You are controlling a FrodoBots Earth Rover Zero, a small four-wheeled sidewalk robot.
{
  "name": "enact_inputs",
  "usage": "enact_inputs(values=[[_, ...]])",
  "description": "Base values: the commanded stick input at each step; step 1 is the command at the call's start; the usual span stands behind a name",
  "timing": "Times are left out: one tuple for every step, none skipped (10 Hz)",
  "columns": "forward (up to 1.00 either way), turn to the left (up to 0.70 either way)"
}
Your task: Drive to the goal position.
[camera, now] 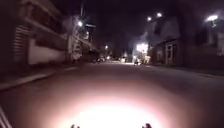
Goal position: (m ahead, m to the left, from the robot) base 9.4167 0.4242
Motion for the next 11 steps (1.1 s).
enact_inputs(values=[[0.70,0.00],[0.70,0.00],[0.70,0.00],[0.70,0.00],[0.70,0.00],[0.70,0.00],[0.70,0.00],[0.70,0.00],[0.70,0.00],[0.70,0.00],[0.70,0.00]])
